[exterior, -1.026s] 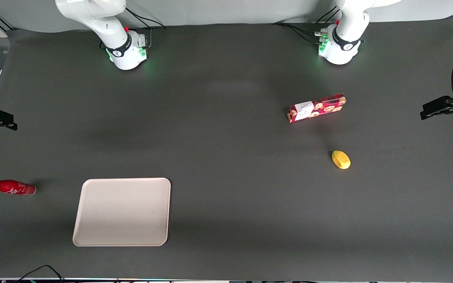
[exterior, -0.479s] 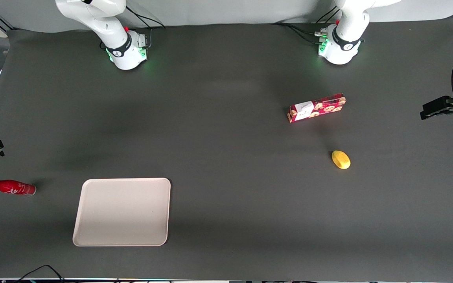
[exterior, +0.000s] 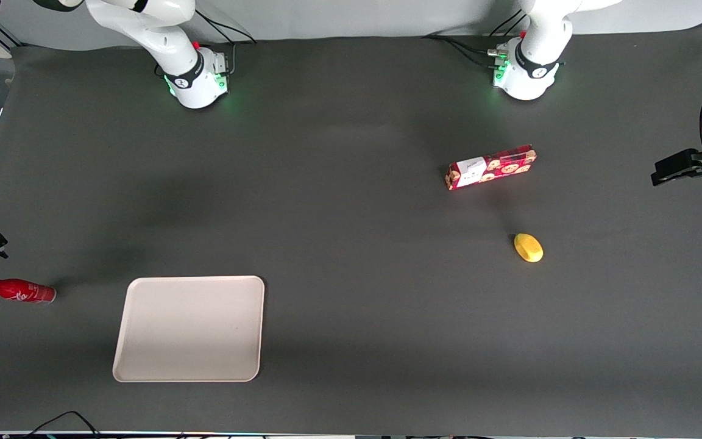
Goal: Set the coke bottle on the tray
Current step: 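Move the open right gripper toward the red Coca-Cola bottle, then lower the right gripper over the bottle cap and close on it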
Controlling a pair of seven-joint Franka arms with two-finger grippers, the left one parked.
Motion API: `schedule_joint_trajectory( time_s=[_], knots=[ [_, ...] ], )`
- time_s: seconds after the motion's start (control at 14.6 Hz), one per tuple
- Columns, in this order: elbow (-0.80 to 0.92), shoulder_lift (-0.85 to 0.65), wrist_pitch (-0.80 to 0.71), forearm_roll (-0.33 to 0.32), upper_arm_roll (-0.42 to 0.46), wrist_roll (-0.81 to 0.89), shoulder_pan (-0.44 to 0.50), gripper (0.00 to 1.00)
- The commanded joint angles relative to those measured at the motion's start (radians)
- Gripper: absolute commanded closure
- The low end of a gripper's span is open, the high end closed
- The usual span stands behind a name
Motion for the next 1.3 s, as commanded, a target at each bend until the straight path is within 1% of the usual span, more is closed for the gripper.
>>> schedule_joint_trajectory(
  time_s=[0.0,0.07,0.14,0.55,0.75,1.03,1.09,1.16,1.23],
  knots=[
    [0.049,0.108,0.049,0.209,-0.010,-0.265,-0.020,0.00],
    [0.056,0.118,0.049,0.240,-0.011,-0.296,-0.026,0.00],
    [0.057,0.128,0.049,0.246,-0.010,-0.314,-0.038,0.00],
    [0.057,0.142,0.051,0.253,-0.011,-0.383,-0.074,0.00],
    [0.057,0.155,0.063,0.273,-0.011,-0.412,-0.089,0.01],
    [0.057,0.159,0.065,0.273,-0.010,-0.426,-0.097,0.10],
    [0.057,0.159,0.065,0.274,-0.010,-0.440,-0.097,0.17],
    [0.057,0.159,0.065,0.282,-0.011,-0.446,-0.097,0.20],
    [0.057,0.159,0.065,0.283,-0.010,-0.448,-0.097,0.22]
  ],
)
